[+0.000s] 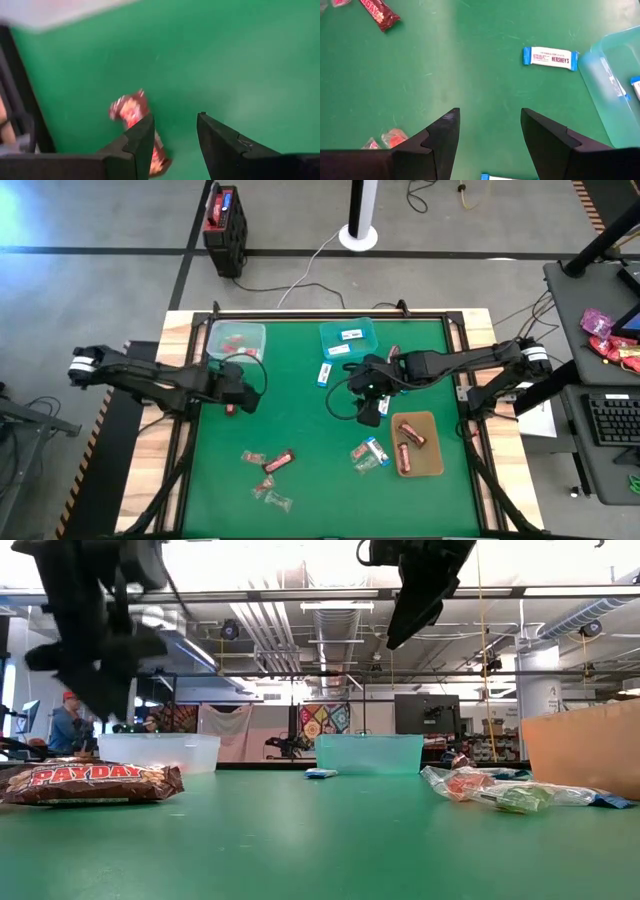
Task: Sort candy by brand, put in halloween buckets
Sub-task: Put the brown chocolate into the orange bin
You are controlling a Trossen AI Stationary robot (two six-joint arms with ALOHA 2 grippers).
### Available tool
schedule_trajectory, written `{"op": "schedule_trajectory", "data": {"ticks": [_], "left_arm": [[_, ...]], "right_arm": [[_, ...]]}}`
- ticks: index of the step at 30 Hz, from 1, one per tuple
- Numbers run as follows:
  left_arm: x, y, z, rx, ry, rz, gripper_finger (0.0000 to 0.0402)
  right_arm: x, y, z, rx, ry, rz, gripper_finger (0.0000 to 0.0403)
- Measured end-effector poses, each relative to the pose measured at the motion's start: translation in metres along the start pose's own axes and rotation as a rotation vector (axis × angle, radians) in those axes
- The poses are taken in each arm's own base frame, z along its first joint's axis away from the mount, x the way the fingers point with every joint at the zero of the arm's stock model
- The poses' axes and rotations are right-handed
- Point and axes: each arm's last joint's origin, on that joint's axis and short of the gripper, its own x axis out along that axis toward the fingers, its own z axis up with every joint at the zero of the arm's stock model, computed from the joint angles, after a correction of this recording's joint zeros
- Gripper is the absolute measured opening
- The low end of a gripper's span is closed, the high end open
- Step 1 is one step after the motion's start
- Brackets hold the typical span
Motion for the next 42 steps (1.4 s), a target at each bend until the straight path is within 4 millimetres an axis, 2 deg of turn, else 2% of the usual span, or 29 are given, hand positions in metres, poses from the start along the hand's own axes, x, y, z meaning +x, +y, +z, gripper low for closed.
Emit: {"op": "schedule_trajectory", "data": {"ticks": [6, 12, 20, 26, 34, 39, 42], "left_arm": [[0.026, -0.006, -0.009, 0.016, 0.074, 0.143, 0.0132], [0.039, -0.009, -0.008, 0.077, 0.043, 0.235, 0.0132], [0.056, -0.001, -0.012, 0.091, 0.074, 0.280, 0.0127], [0.057, -0.004, -0.011, 0.117, 0.072, 0.239, 0.0100], [0.058, -0.006, -0.011, 0.142, 0.071, 0.225, 0.0011], [0.054, -0.010, -0.010, 0.185, 0.064, 0.201, 0.0003], [0.039, -0.023, -0.007, 0.267, -0.017, 0.132, 0.0001]], "right_arm": [[0.000, 0.002, 0.000, -0.004, 0.000, 0.003, 0.0203], [0.000, 0.002, 0.000, -0.003, -0.007, 0.003, 0.0203], [0.000, 0.002, 0.001, 0.017, -0.013, 0.004, 0.0203], [0.000, 0.002, 0.001, 0.017, -0.015, 0.004, 0.0203], [0.000, 0.002, 0.001, 0.017, -0.015, 0.004, 0.0203], [0.000, 0.002, 0.001, 0.017, -0.015, 0.004, 0.0203], [0.004, 0.003, -0.003, 0.012, -0.009, 0.006, 0.0203]]}}
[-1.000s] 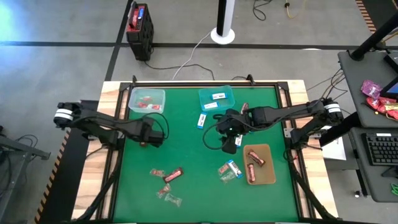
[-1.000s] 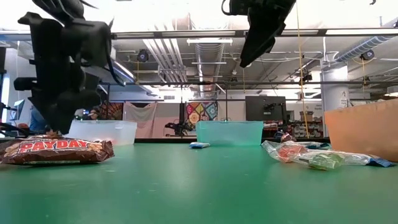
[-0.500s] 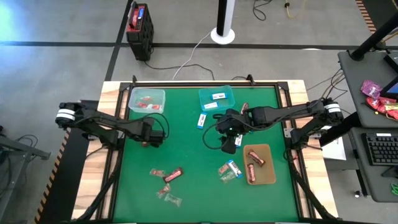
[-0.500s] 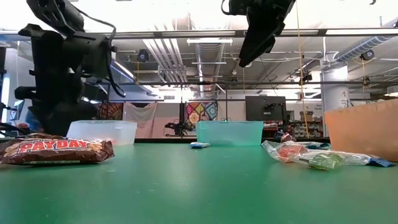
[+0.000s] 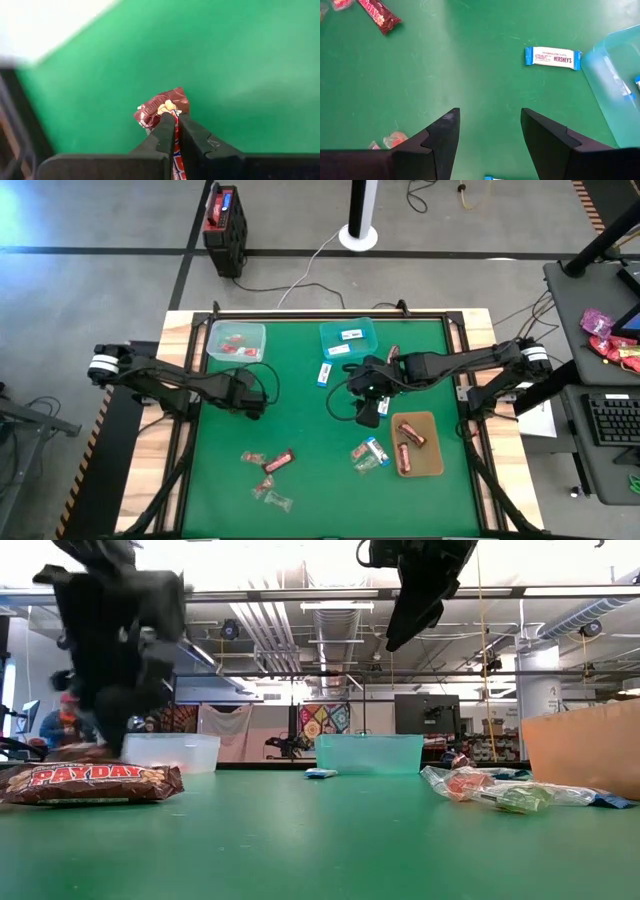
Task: Sort candy by brand, put in halloween buckets
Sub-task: Put the brown chocolate into the orange bin
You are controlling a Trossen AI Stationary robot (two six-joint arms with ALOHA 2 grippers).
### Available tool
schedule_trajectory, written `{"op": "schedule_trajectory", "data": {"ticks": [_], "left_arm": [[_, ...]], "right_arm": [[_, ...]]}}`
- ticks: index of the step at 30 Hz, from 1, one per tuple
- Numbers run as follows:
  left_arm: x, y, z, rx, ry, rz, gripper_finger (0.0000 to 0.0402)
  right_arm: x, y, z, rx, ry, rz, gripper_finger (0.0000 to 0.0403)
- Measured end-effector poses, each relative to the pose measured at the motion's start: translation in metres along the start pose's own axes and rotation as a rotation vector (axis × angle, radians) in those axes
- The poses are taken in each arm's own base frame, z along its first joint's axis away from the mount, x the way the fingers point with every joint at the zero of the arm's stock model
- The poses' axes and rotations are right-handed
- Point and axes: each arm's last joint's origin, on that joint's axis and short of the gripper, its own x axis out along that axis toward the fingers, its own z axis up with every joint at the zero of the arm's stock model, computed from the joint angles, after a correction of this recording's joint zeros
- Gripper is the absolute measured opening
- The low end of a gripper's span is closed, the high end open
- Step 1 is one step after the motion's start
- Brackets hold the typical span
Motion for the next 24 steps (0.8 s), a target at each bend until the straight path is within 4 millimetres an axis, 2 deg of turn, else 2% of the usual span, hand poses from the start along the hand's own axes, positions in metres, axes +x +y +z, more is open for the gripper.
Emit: {"op": "schedule_trajectory", "data": {"ticks": [5, 11, 14, 17, 20, 24], "left_arm": [[-0.052, -0.025, 0.014, 0.184, -0.316, -0.227, 0.0000], [-0.111, -0.044, 0.026, 0.378, -0.783, -0.603, 0.0000], [-0.121, -0.045, 0.028, 0.476, -0.962, -0.741, 0.0000], [-0.120, -0.046, 0.025, 0.509, -1.091, -0.827, 0.0000], [-0.112, -0.047, 0.025, 0.480, -1.125, -0.800, 0.0000], [-0.102, -0.054, 0.023, 0.513, -1.126, -0.739, 0.0000]], "right_arm": [[0.019, 0.010, -0.006, -0.035, -0.115, 0.038, 0.0203], [0.047, 0.029, -0.010, -0.102, -0.518, 0.120, 0.0203], [0.053, 0.035, -0.015, -0.106, -0.670, 0.135, 0.0203], [0.057, 0.041, -0.016, -0.096, -0.817, 0.158, 0.0203], [0.059, 0.047, -0.015, -0.093, -0.908, 0.180, 0.0203], [0.057, 0.050, -0.009, -0.060, -0.949, 0.111, 0.0203]]}}
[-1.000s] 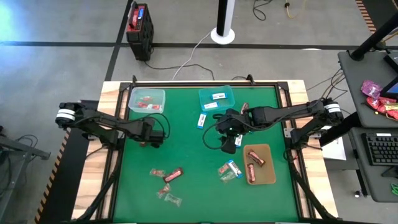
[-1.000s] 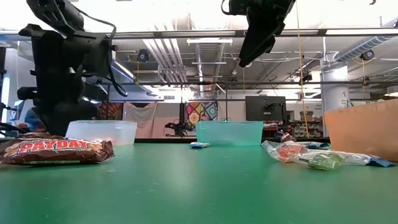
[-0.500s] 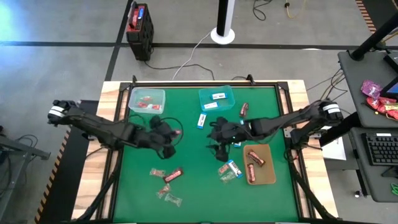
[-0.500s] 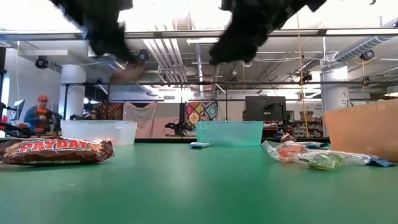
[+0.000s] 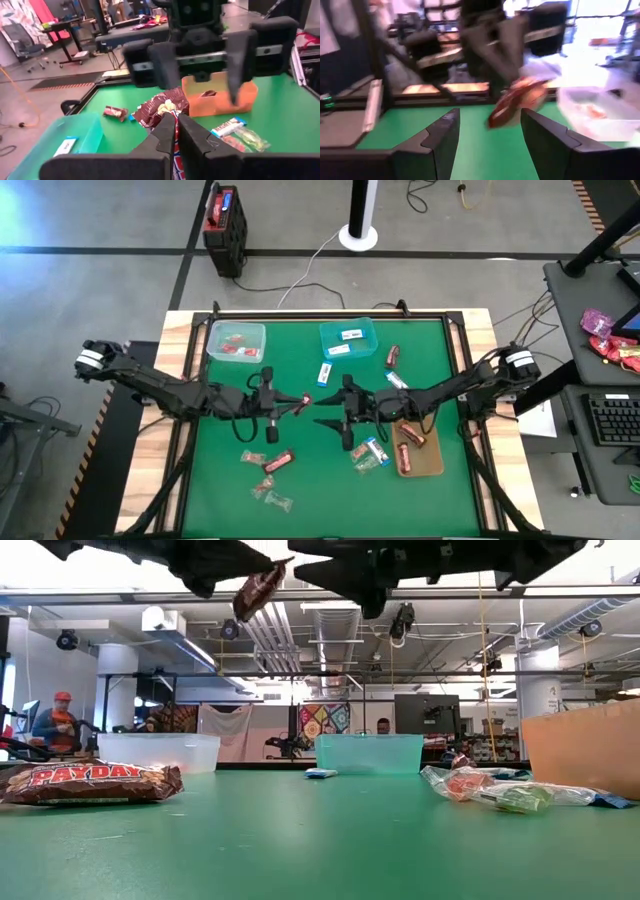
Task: Sort candy by brand, put in halloween buckets
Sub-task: Put the brown chocolate into the orange bin
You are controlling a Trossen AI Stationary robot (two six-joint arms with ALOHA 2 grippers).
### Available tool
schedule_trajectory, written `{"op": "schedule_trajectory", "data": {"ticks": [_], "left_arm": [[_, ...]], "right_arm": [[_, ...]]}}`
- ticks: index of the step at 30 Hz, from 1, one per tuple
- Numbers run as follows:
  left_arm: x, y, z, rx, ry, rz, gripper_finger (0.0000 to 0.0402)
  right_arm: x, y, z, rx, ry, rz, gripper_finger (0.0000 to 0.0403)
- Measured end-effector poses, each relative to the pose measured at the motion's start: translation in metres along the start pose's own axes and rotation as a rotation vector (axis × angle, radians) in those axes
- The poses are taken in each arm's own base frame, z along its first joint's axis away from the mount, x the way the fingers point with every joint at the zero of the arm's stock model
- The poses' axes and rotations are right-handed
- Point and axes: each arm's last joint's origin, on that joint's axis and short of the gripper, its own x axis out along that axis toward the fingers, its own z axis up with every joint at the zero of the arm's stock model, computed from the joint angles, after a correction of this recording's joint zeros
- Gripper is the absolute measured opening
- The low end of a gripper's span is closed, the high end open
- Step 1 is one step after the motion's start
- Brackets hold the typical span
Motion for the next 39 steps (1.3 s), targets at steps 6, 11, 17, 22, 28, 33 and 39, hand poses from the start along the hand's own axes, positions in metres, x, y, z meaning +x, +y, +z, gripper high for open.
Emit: {"op": "schedule_trajectory", "data": {"ticks": [6, 11, 17, 22, 28, 33, 39], "left_arm": [[0.009, -0.002, 0.002, 0.026, -0.023, 0.075, 0.0000], [0.014, -0.004, 0.007, 0.037, -0.042, 0.079, 0.0000], [0.018, -0.006, 0.004, 0.040, -0.037, 0.077, 0.0000], [0.020, -0.007, 0.003, 0.029, -0.037, 0.077, 0.0000], [0.019, -0.007, 0.004, 0.025, -0.042, 0.079, 0.0001], [0.019, -0.007, 0.005, 0.018, -0.050, 0.075, 0.0000], [0.012, -0.003, 0.015, -0.005, -0.104, 0.082, 0.0000]], "right_arm": [[0.010, 0.001, 0.001, 0.008, 0.011, -0.057, 0.0203], [0.013, -0.001, 0.000, 0.003, 0.025, -0.123, 0.0203], [0.014, -0.001, 0.005, 0.047, -0.008, -0.150, 0.0203], [0.014, -0.002, 0.006, 0.031, -0.011, -0.151, 0.0188], [0.014, -0.002, 0.005, -0.012, -0.003, -0.153, 0.0092], [0.014, -0.002, 0.003, -0.036, 0.019, -0.151, 0.0027], [0.010, -0.004, 0.000, -0.032, 0.104, -0.193, 0.0025]]}}
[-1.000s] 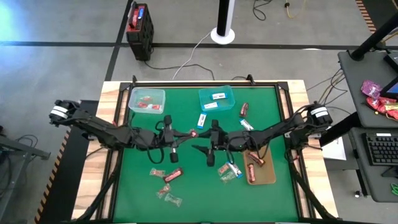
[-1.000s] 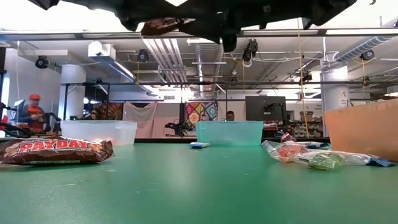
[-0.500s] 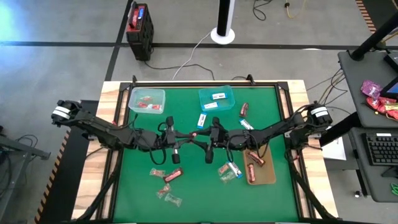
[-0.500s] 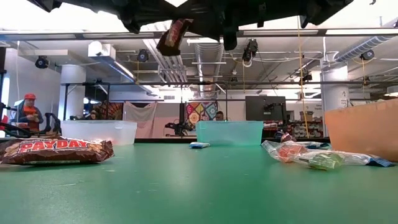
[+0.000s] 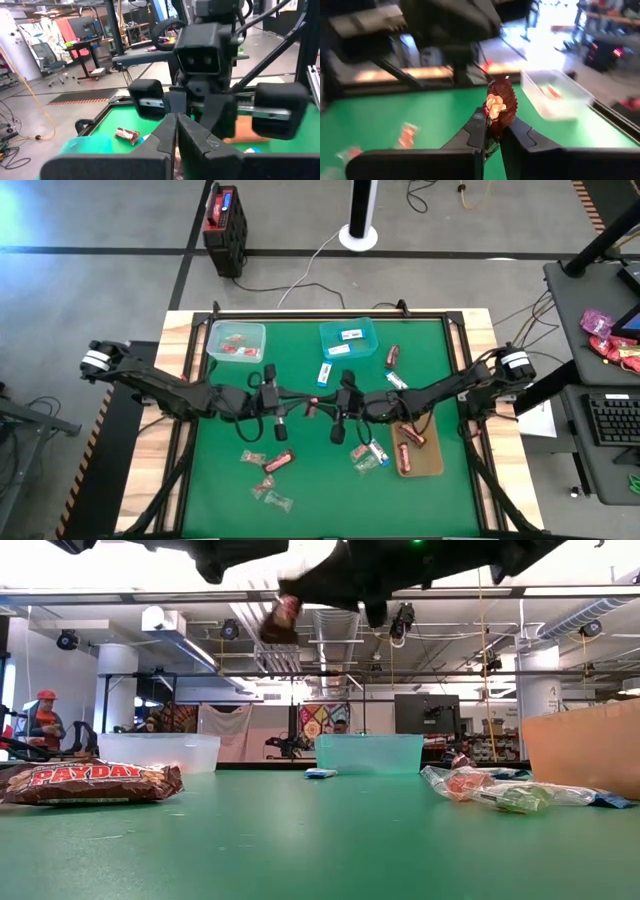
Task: Sort candy by brand, put in halloween buckets
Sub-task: Put the brown chocolate into the orange bin, then put the orange gummy into the white bin
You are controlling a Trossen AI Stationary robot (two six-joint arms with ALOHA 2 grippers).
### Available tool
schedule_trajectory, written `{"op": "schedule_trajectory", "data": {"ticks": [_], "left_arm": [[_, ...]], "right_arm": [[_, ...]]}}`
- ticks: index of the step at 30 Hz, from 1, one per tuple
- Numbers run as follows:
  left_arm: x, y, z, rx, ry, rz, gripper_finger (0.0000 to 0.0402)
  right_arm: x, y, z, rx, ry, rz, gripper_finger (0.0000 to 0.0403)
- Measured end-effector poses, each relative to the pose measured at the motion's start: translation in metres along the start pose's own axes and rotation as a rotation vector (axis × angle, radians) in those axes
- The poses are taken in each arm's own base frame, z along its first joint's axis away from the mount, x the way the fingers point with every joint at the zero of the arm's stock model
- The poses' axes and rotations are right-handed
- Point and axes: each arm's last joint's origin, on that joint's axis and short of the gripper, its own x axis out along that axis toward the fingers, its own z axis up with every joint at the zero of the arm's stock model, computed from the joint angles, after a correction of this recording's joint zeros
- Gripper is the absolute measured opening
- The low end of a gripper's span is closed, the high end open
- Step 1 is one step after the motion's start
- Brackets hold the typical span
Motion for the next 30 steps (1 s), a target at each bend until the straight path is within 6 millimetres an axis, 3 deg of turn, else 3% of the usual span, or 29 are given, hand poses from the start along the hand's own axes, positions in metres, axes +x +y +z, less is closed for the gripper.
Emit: {"op": "schedule_trajectory", "data": {"ticks": [4, 11, 17, 21, 30], "left_arm": [[-0.007, 0.005, 0.007, -0.001, -0.004, 0.000, 0.0000], [-0.028, 0.015, 0.005, -0.031, 0.135, -0.027, 0.0000], [-0.045, 0.020, -0.005, -0.099, 0.309, -0.100, 0.0000], [-0.051, 0.022, -0.011, -0.130, 0.385, -0.104, 0.0000], [-0.050, 0.021, -0.016, -0.122, 0.429, -0.100, 0.0000]], "right_arm": [[-0.014, -0.007, 0.014, 0.000, 0.172, -0.046, 0.0024], [-0.068, -0.015, 0.058, 0.144, 0.966, -0.060, 0.0024], [-0.112, -0.007, 0.068, 0.210, 1.358, -0.214, 0.0024], [-0.120, -0.004, 0.056, 0.239, 1.416, -0.317, 0.0051], [-0.122, -0.002, 0.036, 0.302, 1.496, -0.388, 0.0156]]}}
